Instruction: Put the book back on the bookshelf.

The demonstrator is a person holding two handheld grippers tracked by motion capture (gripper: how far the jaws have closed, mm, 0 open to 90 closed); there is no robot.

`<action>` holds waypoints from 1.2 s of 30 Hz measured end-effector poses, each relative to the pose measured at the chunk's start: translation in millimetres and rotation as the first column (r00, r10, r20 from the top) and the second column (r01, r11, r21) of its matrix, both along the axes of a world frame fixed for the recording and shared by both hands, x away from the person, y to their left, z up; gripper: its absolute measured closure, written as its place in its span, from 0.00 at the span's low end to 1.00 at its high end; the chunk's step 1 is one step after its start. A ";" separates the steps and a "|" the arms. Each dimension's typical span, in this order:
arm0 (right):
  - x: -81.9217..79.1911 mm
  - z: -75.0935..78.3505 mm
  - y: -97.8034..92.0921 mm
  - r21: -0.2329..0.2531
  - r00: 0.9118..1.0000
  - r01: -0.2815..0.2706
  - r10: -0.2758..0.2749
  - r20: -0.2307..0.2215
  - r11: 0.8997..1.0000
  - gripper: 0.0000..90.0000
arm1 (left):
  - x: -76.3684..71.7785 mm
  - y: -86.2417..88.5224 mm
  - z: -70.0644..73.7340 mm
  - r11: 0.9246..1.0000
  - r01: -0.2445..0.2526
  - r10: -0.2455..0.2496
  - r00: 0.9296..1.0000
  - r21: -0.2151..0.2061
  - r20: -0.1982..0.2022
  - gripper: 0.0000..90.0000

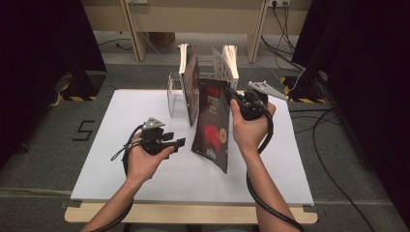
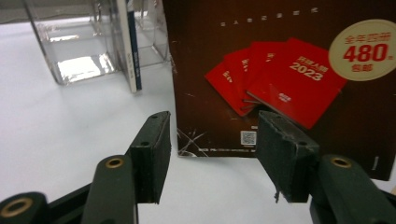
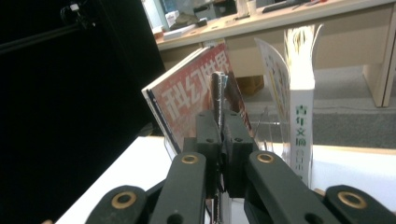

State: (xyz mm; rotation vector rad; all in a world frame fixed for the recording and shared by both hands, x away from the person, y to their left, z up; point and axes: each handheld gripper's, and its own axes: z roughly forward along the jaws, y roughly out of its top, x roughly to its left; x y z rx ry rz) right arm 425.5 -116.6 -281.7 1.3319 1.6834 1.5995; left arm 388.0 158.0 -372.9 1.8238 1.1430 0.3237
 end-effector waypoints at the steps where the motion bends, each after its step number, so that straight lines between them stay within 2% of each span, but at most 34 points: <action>1: 0.4 0.5 0.8 0.001 1.000 0.002 -0.002 0.004 1.000 0.97 | 0.6 -1.7 1.3 1.000 0.006 -0.006 1.000 -0.001 0.006 0.49; 6: 3.0 2.4 5.0 0.000 1.000 0.014 -0.014 0.019 1.000 0.97 | 3.3 -11.1 10.9 1.000 0.017 -0.017 0.999 -0.017 0.036 0.49; 13: 6.7 4.9 12.6 0.015 0.999 0.025 -0.026 0.045 1.000 0.97 | 6.3 -30.5 25.2 0.997 0.057 -0.053 0.996 -0.049 0.072 0.49; 23: 9.3 2.8 23.1 0.012 0.998 0.039 -0.039 0.044 0.999 0.97 | 14.9 -67.6 53.0 0.991 0.083 -0.066 0.985 -0.101 0.161 0.45; 26: 9.5 2.0 23.6 0.009 0.998 0.040 -0.040 0.047 0.999 0.97 | 19.5 -76.5 58.1 0.991 0.087 -0.070 0.984 -0.101 0.163 0.45; 33: 9.1 -0.5 24.9 -0.008 0.998 0.036 -0.035 0.048 0.999 0.97 | 32.9 -93.3 61.3 0.991 0.084 -0.069 0.988 -0.104 0.140 0.45; 36: 8.7 -1.2 24.9 -0.005 0.998 0.036 -0.036 0.044 0.999 0.97 | 36.8 -98.6 61.1 0.989 0.083 -0.067 0.990 -0.124 0.125 0.45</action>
